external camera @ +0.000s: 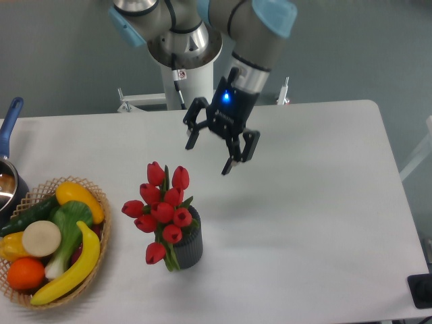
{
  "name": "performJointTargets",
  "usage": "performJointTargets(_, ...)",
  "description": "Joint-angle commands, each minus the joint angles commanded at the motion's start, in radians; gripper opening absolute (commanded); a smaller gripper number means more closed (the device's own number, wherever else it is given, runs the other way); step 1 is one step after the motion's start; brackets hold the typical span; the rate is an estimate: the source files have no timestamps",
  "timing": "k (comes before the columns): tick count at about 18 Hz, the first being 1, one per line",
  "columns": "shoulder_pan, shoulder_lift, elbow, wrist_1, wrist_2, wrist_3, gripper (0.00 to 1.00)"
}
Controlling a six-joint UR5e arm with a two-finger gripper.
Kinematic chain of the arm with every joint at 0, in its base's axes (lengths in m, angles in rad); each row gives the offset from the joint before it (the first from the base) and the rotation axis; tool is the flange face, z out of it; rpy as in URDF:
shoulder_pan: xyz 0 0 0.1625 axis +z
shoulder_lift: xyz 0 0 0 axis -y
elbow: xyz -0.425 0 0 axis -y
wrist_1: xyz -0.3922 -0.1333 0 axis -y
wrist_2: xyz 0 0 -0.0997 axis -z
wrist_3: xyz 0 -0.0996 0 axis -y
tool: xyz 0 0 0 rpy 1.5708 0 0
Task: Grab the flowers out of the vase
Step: 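Move the open gripper down toward the red tulips in the grey vase, then lower the open gripper around the tulip stems above the vase rim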
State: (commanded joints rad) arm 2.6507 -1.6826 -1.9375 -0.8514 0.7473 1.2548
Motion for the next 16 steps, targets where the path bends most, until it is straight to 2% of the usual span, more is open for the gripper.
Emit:
performJointTargets(4, 0.000, -0.035, 0.011, 0.008, -0.034, 0.009, 1.00)
performJointTargets(6, -0.011, -0.066, 0.043, 0.008, -0.083, 0.008, 1.00)
performJointTargets(13, -0.044, -0.107, 0.066, 0.009, -0.131, 0.014, 1.00)
performJointTargets(16, -0.052, -0.109, 0.055, 0.011, -0.129, 0.038, 1.00)
